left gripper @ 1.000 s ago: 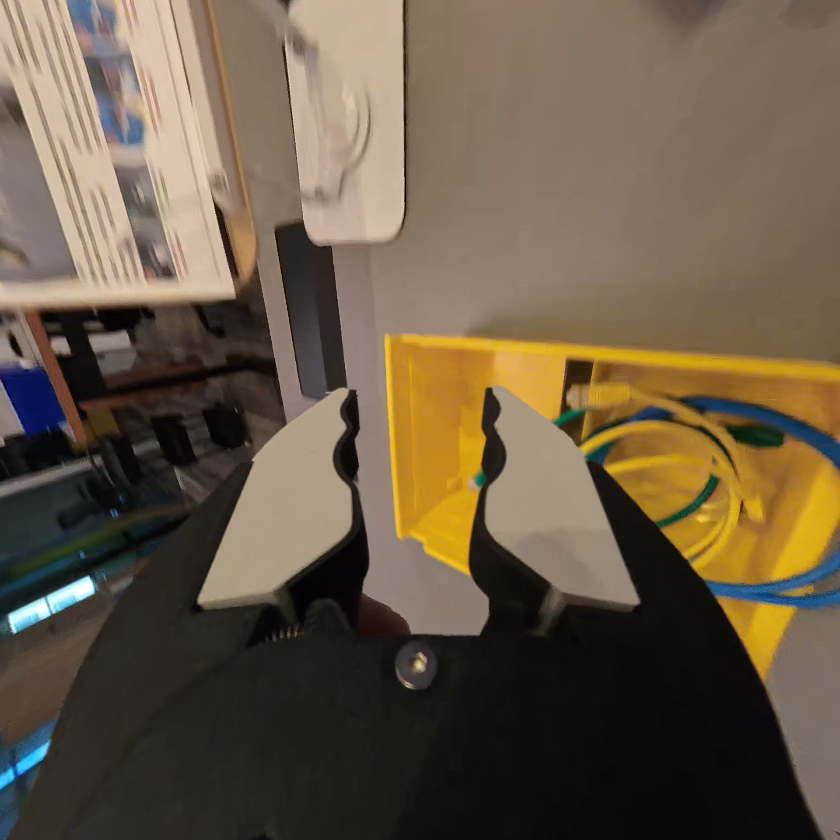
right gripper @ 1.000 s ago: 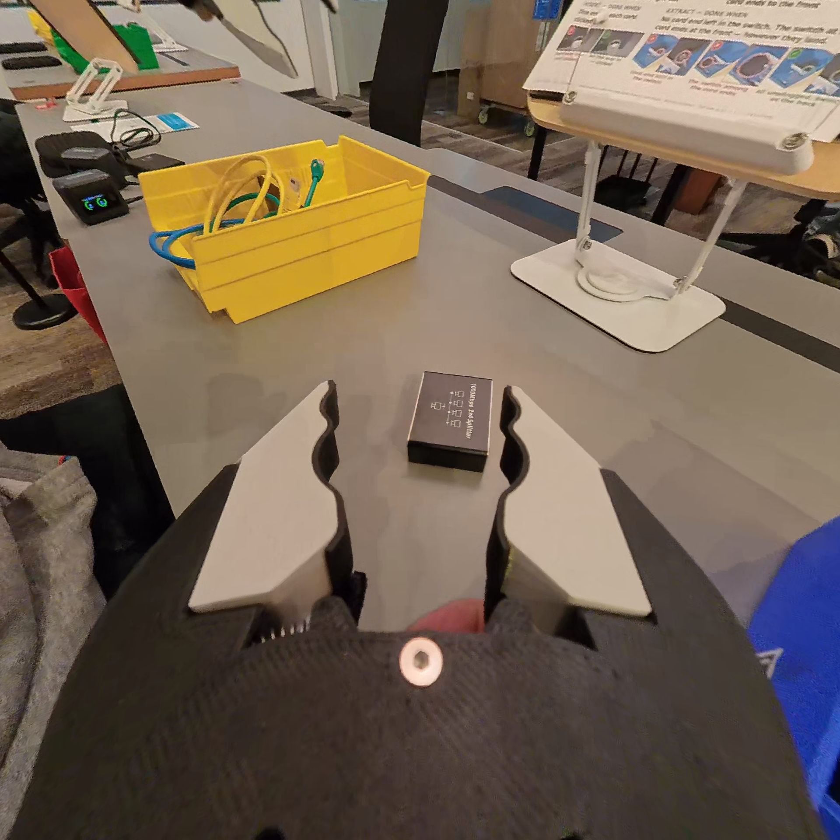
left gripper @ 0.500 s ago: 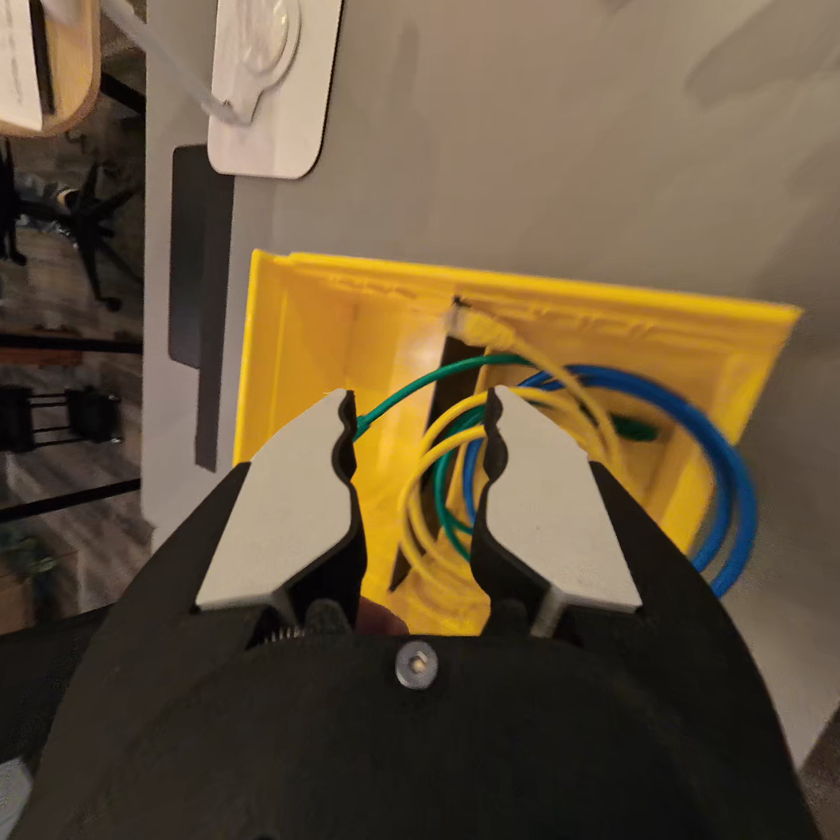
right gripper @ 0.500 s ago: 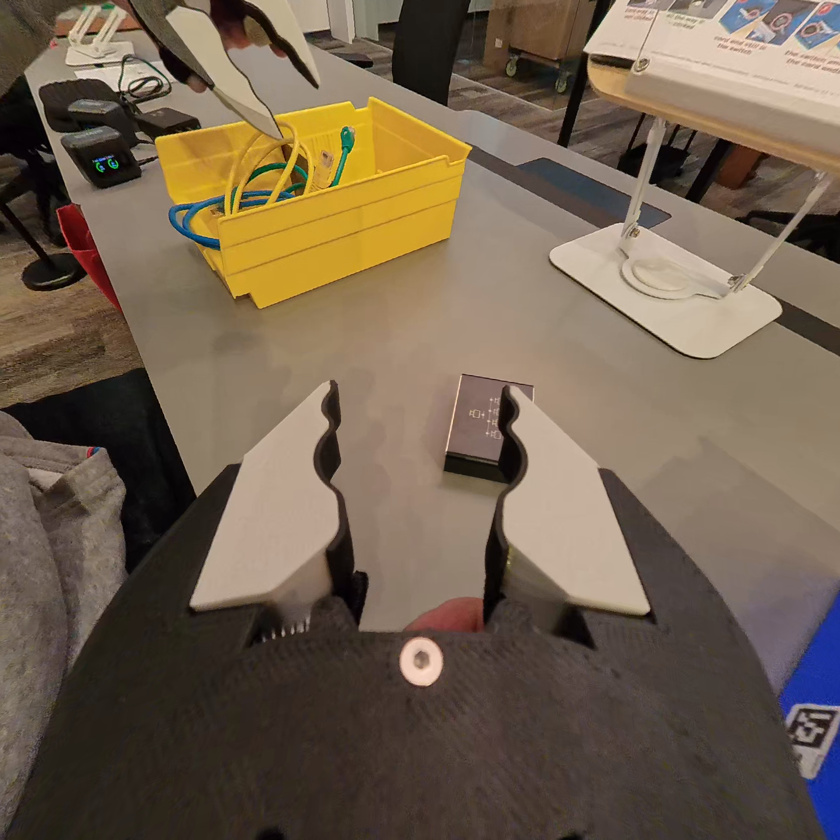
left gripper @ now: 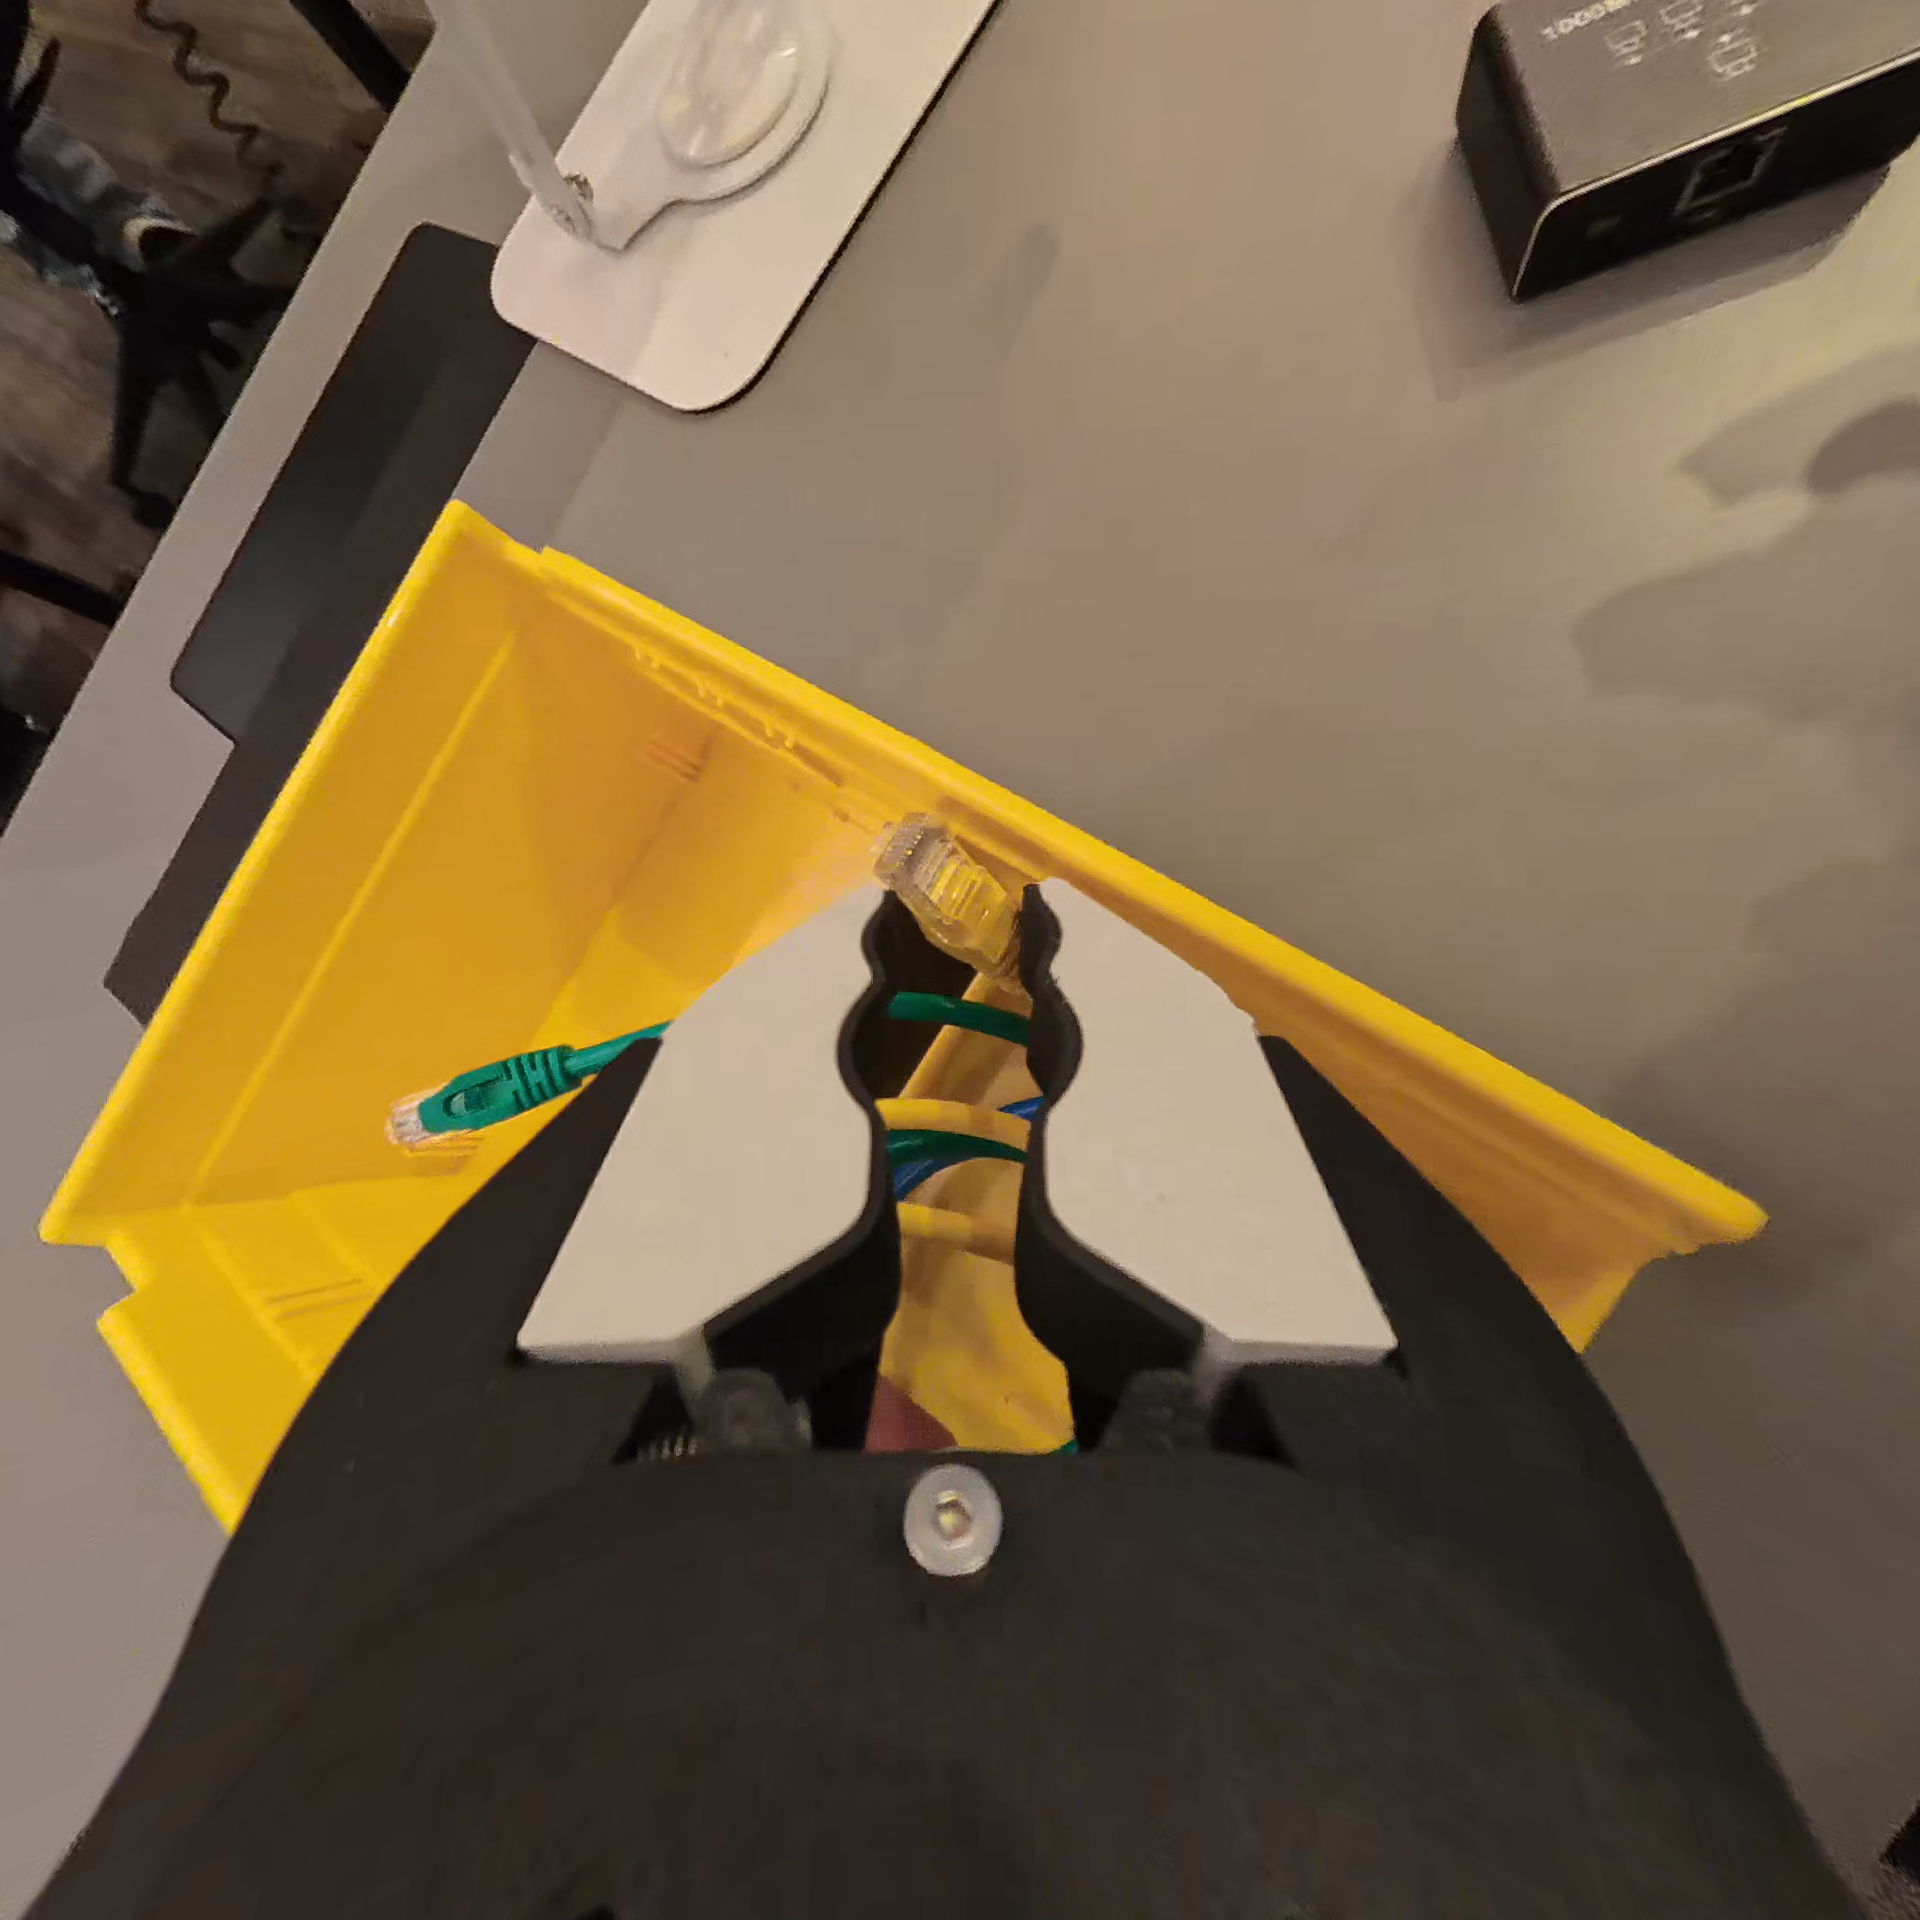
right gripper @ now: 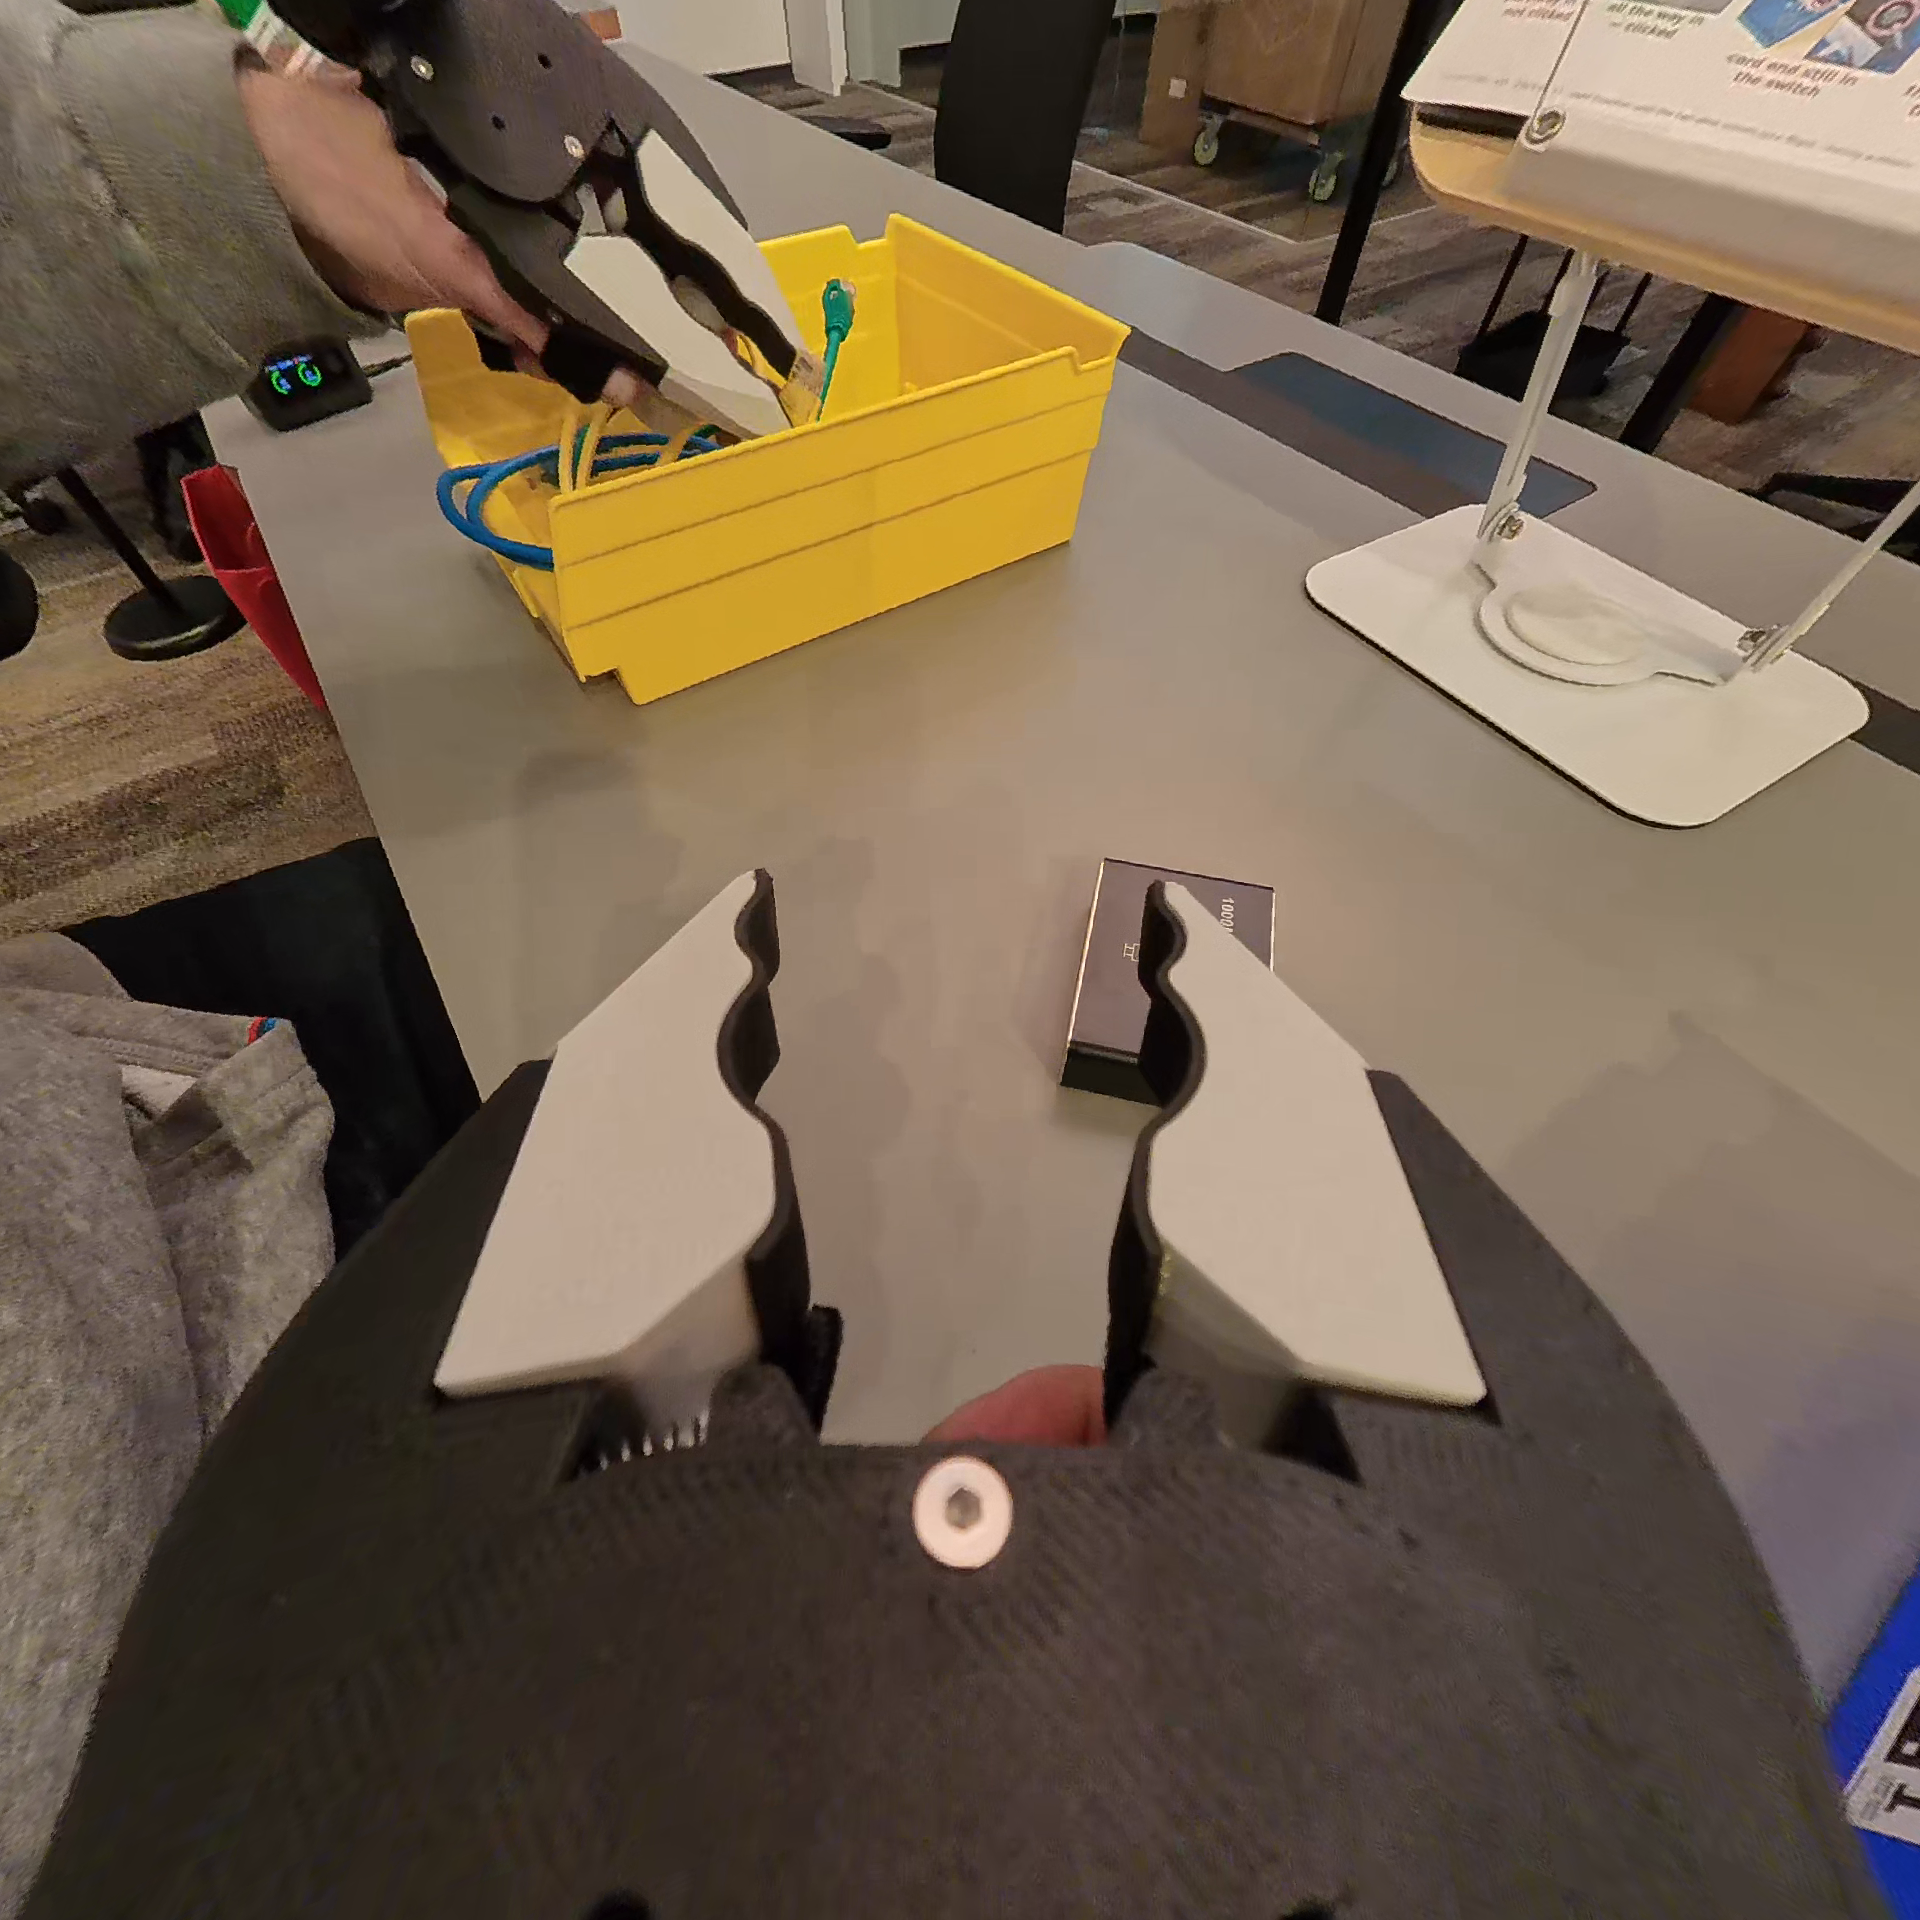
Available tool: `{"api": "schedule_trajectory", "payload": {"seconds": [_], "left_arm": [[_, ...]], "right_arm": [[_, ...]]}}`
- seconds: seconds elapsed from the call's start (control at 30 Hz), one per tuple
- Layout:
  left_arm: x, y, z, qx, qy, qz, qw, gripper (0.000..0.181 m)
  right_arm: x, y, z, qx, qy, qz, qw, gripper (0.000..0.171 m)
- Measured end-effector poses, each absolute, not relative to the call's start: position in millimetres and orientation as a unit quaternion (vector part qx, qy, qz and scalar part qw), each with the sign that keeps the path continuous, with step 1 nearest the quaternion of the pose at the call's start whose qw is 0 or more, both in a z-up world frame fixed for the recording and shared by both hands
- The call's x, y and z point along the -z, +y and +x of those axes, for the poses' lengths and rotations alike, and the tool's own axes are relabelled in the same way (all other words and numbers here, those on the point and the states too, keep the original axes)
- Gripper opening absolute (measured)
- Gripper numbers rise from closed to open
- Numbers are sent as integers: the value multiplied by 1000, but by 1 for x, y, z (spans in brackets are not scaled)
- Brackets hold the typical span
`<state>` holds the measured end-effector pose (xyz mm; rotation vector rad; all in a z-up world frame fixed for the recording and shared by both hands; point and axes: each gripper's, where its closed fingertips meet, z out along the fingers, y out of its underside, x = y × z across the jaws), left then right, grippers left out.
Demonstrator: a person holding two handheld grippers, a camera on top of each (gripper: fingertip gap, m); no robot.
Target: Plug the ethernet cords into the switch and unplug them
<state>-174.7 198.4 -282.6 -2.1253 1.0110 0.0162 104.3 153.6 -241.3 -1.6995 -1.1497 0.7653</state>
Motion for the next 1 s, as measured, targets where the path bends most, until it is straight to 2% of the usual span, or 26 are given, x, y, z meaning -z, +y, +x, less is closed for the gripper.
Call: {"api": "schedule_trajectory", "payload": {"seconds": [0.1,0.2,0.7,0.83,1.0], "left_arm": [[278,196,-175,8,391,-835,387,20],[251,194,-179,4,379,-824,420,20],[61,196,-226,-1,278,-722,634,18],[26,192,-192,20,281,-682,675,18],[31,196,-109,54,305,-658,687,18]], "right_arm": [[240,154,107,-313,-464,-689,461,68],[240,155,110,-316,-460,-688,463,68],[236,153,112,-330,-455,-683,467,67],[227,149,103,-329,-469,-670,472,65],[211,145,86,-317,-496,-646,485,59]]}}
